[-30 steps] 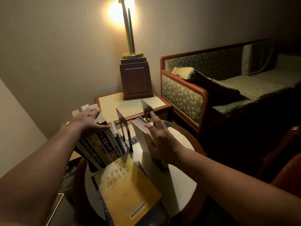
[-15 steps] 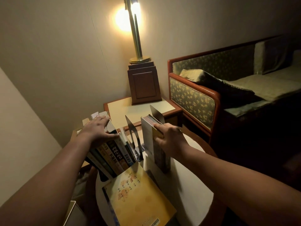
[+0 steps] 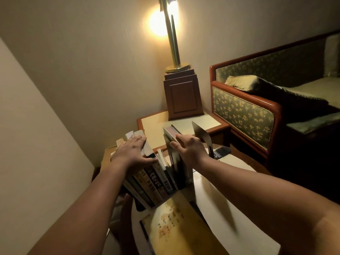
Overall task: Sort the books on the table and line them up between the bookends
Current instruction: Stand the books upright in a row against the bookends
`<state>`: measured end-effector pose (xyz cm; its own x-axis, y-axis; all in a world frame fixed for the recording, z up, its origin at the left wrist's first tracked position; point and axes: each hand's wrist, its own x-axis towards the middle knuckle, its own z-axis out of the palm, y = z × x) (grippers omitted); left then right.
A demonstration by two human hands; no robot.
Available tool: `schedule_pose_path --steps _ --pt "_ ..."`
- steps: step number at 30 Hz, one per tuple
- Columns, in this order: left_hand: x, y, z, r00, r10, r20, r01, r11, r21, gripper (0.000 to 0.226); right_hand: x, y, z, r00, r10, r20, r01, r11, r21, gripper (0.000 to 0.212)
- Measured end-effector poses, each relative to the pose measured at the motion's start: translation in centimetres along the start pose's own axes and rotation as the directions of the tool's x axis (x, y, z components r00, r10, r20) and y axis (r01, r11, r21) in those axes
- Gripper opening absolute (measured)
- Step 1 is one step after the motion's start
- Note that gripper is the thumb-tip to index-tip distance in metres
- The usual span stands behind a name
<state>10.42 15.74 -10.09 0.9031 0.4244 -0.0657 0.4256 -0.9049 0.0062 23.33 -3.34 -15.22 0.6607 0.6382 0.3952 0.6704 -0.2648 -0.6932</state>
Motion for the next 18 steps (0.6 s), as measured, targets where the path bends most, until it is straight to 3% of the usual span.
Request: schedule_pose_path --steps 2,5,9,12,14,18 --pt "0.0 0.0 -0.1 1.0 0.004 0.005 -0.004 1.0 0.002 0.109 -0.1 -0.2 0.5 0.999 -0.018 0.051 0.014 0.996 0.087 0.04" --pt "-0.4 0.3 -0.2 1.0 0.009 0.004 -0.009 1.0 0.01 0.111 -0.2 -0.3 0.7 0.989 0.064 0.134 -0.094 0.967 0.236 0.057" --pt "-0.7 0.5 -1.5 0.998 0.027 0.065 -0.021 0.995 -0.098 0.143 0.0 1.1 0.0 0.963 0.157 0.219 -0.227 0.909 0.348 0.052" --pt "-0.3 1.5 -2.9 1.0 0.013 0.027 -0.006 0.965 -0.262 0.116 0.0 1.9 -0.5 0.93 0.155 0.333 -0.31 0.82 0.481 0.042" --pt "0.3 3.0 -3.6 0.998 0.047 -0.044 -0.057 0.967 -0.249 0.099 -0.1 1.8 -0.8 0.916 0.156 0.369 -0.341 0.788 0.513 0.042" --pt "1.2 6.2 -3.3 0.989 0.146 0.005 -0.142 0.967 -0.21 0.109 -0.4 2.3 -1.0 0.901 0.135 0.413 -0.379 0.71 0.594 0.035"
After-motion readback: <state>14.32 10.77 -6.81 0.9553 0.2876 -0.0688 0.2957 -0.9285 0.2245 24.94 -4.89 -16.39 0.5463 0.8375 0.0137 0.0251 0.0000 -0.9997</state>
